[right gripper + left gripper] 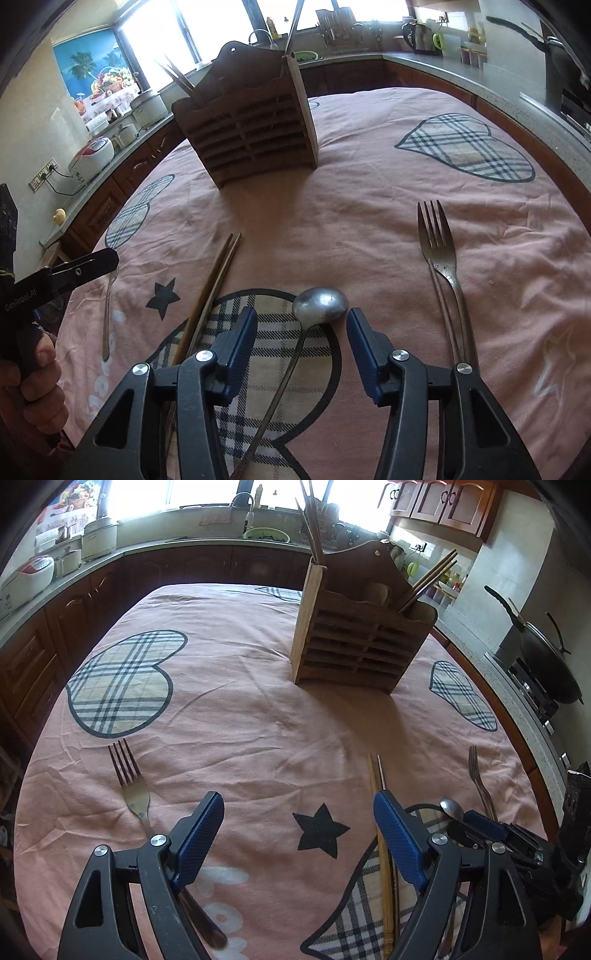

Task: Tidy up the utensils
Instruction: 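Close the left tool on a wooden chopstick while the right tool grasps the steel spoon handle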

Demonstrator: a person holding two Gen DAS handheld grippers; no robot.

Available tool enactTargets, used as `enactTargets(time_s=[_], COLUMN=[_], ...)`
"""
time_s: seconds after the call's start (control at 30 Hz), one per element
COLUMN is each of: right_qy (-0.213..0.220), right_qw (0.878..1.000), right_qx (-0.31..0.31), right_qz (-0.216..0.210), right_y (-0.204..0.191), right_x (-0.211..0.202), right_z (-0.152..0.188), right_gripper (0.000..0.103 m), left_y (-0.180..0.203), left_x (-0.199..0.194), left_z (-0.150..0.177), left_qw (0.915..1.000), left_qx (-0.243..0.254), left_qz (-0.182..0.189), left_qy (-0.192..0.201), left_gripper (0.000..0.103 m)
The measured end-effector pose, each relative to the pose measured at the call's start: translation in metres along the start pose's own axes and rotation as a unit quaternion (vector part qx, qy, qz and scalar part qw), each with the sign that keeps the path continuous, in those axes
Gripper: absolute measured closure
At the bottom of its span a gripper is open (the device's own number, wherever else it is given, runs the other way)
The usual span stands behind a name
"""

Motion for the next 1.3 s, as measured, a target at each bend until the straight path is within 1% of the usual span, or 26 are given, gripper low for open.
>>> enactTargets(time_s=[0.03,0.1,0.13,0.17,0.2,0.3,0.47,0.6,0.63,0.7,0.87,0.9,0.93,0.97,1.03,1.07,1.17,1.3], right_qy=[-0.006,-0.016,-0.016,-0.015,-0.016,-0.014,-0.008,-0.001,0.0,0.004,0.012,0.012,0.013,0.014,0.017,0.018,0.02,0.029], right_qw=[1.0,1.0,1.0,1.0,1.0,1.0,1.0,1.0,1.0,1.0,0.999,0.999,0.999,0.999,0.999,0.999,0.999,0.998], right_qx=[-0.001,-0.004,-0.008,-0.013,-0.014,-0.009,0.001,0.013,0.015,0.021,0.03,0.03,0.031,0.032,0.032,0.033,0.033,0.027], right_qz=[0.002,0.005,0.011,0.018,0.015,0.009,-0.001,-0.011,-0.013,-0.021,-0.028,-0.028,-0.03,-0.031,-0.032,-0.033,-0.035,-0.039], right_y=[0.001,0.002,0.003,0.004,0.005,0.009,0.014,0.018,0.019,0.021,0.025,0.025,0.025,0.025,0.026,0.026,0.026,0.022], right_x=[0.003,0.008,0.009,0.009,0.009,0.008,0.007,0.006,0.006,0.005,0.004,0.004,0.004,0.003,0.002,0.001,-0.001,-0.009], right_z=[0.002,0.006,0.006,0.005,0.005,0.002,-0.004,-0.008,-0.009,-0.011,-0.015,-0.015,-0.015,-0.016,-0.017,-0.017,-0.018,-0.022], right_gripper=[0.058,0.07,0.073,0.079,0.085,0.092,0.096,0.097,0.097,0.097,0.097,0.097,0.097,0.097,0.097,0.097,0.097,0.098], left_y=[0.003,0.01,0.014,0.017,0.021,0.031,0.045,0.051,0.052,0.055,0.066,0.068,0.069,0.07,0.073,0.074,0.072,0.066], left_x=[0.005,0.015,0.02,0.027,0.034,0.053,0.081,0.104,0.106,0.111,0.123,0.124,0.124,0.125,0.126,0.125,0.121,0.104], left_z=[-0.001,-0.002,-0.002,-0.004,-0.005,-0.009,-0.017,-0.015,-0.016,-0.016,-0.017,-0.017,-0.017,-0.017,-0.016,-0.015,-0.014,-0.013], left_qw=[1.0,0.9998,0.9997,0.9995,0.9992,0.9982,0.996,0.9929,0.9932,0.9919,0.9874,0.9871,0.9867,0.9861,0.9847,0.9839,0.9847,0.9896], left_qx=[0.005,0.015,0.021,0.025,0.03,0.045,0.069,0.089,0.09,0.1,0.131,0.134,0.137,0.142,0.152,0.156,0.152,0.12], left_qz=[0.0,-0.001,-0.001,-0.003,-0.004,-0.008,-0.02,-0.033,-0.027,-0.029,-0.042,-0.041,-0.04,-0.039,-0.033,-0.032,-0.024,0.007], left_qy=[-0.004,-0.01,-0.015,-0.02,-0.025,-0.039,-0.053,-0.072,-0.069,-0.072,-0.077,-0.077,-0.076,-0.077,-0.08,-0.081,-0.083,-0.079], left_gripper=[0.02,0.021,0.021,0.021,0.021,0.021,0.029,0.048,0.049,0.05,0.051,0.056,0.066,0.07,0.09,0.093,0.096,0.097])
Point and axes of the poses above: each gripper's, at about its wrist camera, not at the fingertips, and x roughly the way its jaws point, y to its right, z to its underside, the point moved 10 cm from there along x, roughly the way its jaws point, and after that the axes turned 2 degrees about -x, right-handed, at the moved point
